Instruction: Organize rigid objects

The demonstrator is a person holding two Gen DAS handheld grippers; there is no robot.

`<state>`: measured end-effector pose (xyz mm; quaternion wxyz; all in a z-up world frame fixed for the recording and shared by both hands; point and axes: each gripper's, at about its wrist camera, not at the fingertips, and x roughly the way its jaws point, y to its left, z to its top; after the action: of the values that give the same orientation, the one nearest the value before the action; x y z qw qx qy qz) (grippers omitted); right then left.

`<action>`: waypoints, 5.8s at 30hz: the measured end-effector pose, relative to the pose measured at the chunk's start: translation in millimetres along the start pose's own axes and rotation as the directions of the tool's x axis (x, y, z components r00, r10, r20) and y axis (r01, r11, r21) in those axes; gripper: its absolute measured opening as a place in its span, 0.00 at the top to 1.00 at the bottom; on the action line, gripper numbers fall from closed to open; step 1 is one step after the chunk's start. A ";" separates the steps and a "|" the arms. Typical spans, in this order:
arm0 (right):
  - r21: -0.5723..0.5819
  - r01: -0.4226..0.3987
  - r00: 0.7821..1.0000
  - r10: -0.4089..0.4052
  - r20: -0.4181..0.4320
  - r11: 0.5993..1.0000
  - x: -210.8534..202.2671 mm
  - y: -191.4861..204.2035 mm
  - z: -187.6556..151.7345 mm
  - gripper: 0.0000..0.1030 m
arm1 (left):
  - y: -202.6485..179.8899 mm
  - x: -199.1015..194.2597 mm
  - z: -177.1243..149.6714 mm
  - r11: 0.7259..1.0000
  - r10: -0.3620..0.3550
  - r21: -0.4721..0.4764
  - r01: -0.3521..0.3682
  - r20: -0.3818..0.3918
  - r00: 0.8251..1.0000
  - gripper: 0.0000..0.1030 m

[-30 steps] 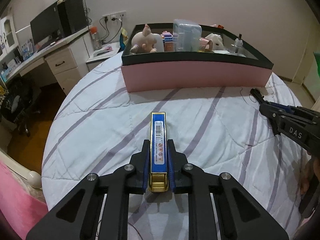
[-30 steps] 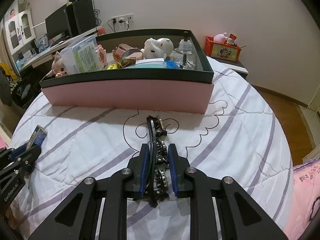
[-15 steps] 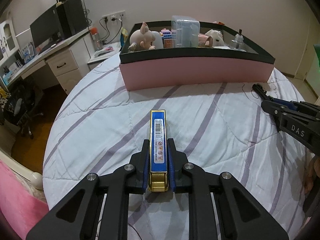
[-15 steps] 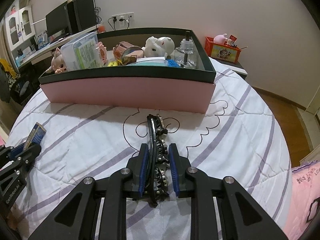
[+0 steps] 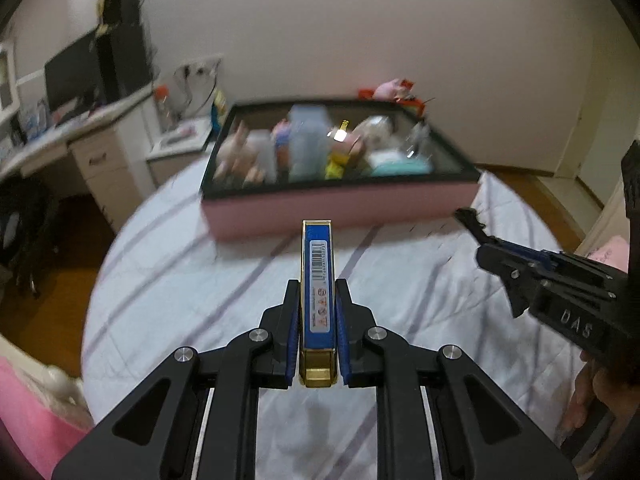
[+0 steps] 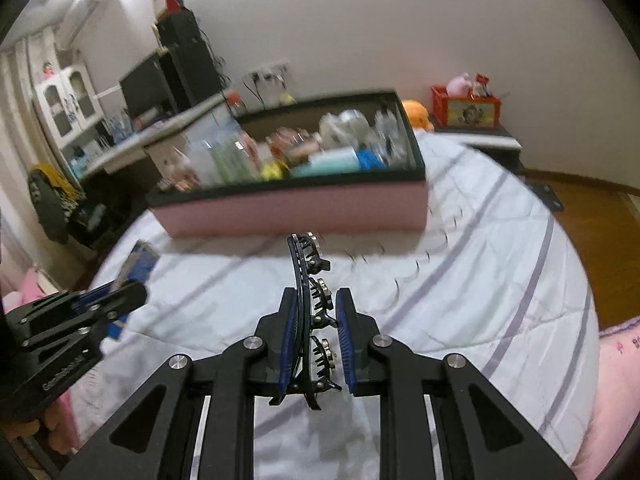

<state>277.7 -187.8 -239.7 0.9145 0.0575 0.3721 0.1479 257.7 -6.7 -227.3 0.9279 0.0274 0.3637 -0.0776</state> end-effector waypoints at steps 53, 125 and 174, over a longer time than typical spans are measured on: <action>-0.044 0.129 0.990 -0.125 0.072 0.991 45.3 -11.7 147.0 0.00 | 20.2 71.3 148.4 1.000 0.014 -0.024 -0.011 0.119 0.993 0.06; -0.123 0.231 0.760 -0.100 0.642 0.965 -302.6 134.1 -13.7 0.00 | -44.0 -352.1 -38.6 0.974 0.200 -0.068 -0.217 0.712 0.673 0.00; -0.082 0.252 0.747 -0.140 0.650 0.964 -304.5 136.2 -23.6 0.00 | -46.5 -350.5 -37.2 0.981 0.170 -0.052 -0.186 0.691 0.703 0.00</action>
<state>23.4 -154.0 -25.2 0.9981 -0.0105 0.0296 0.0526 -28.4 -5.1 -16.2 0.9990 0.0415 -0.0142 0.0039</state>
